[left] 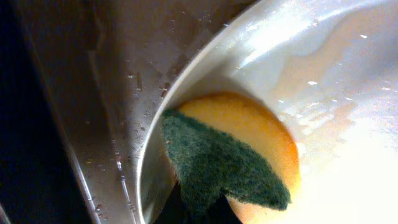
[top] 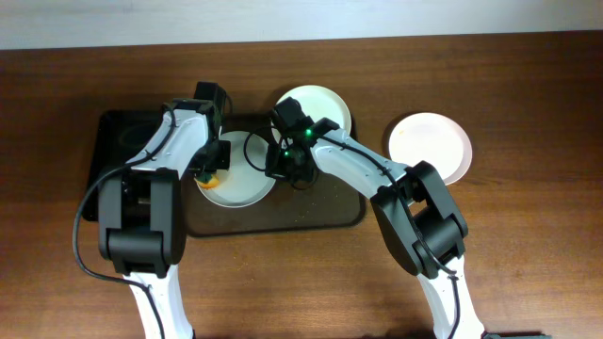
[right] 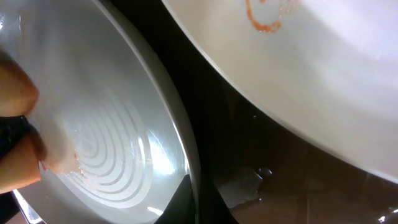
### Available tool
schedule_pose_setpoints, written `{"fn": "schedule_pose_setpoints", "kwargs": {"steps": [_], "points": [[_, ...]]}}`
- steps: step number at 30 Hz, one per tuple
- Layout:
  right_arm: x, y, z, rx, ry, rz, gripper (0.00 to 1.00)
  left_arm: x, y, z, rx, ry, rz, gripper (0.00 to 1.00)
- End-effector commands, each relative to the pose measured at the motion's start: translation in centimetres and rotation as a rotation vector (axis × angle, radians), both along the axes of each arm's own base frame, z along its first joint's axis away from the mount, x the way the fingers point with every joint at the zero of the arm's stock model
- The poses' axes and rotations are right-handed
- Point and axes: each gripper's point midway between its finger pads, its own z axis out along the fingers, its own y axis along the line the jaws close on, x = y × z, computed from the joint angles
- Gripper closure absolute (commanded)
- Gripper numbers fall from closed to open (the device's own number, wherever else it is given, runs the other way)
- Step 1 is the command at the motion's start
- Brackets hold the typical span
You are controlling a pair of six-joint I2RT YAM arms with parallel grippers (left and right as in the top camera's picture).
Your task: Clean dirty plates on tray and stack at the side
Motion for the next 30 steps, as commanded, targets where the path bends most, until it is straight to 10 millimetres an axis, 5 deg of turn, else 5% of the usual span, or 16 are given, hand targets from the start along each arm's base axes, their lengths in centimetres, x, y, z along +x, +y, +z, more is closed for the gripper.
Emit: {"fn": "schedule_pose_setpoints", "kwargs": {"steps": [1,5,11,14,19,24,27,30], "points": [[0.1,-0.2,-0.7,-0.011,0.003,0.012,0.96,-2.9,-5.1,-3.2,-0.324,0.146,-0.16,0.99],[0.2,-0.2,-0.7,-0.009,0.001,0.012,0.96,-4.3,-9.9,-1.6,-0.634,0.149,-0.459,0.99],[0.2,-0.2,-0.7,-0.009,0.001,0.012,0.96,-4.3,-10.5,-1.2,-0.678,0.132,-0.505,0.99],[0.2,-0.2,-0.7,-0.01,0.001,0.012,0.96,-3.0,-8.6,-2.1,-0.566,0.117,-0.406,0.99],[0.2,-0.2,-0.7,-0.01,0.001,0.012,0.96,0.4,-1.5,-3.4,-0.144,0.013,-0.062,0.99],[0.2,-0.2,-0.7,-0.01,0.002,0.012,0.96,3.2,-0.4,-3.1,-0.079,-0.109,-0.006,0.99],[0.2,-0.2,-0.7,-0.01,0.002,0.012,0.96,2.5,1.6,-2.8,0.036,-0.11,0.113,0.99],[0.2,-0.2,-0.7,-0.01,0.002,0.013,0.96,-0.2,2.8,-2.7,0.104,-0.022,0.182,0.99]]}}
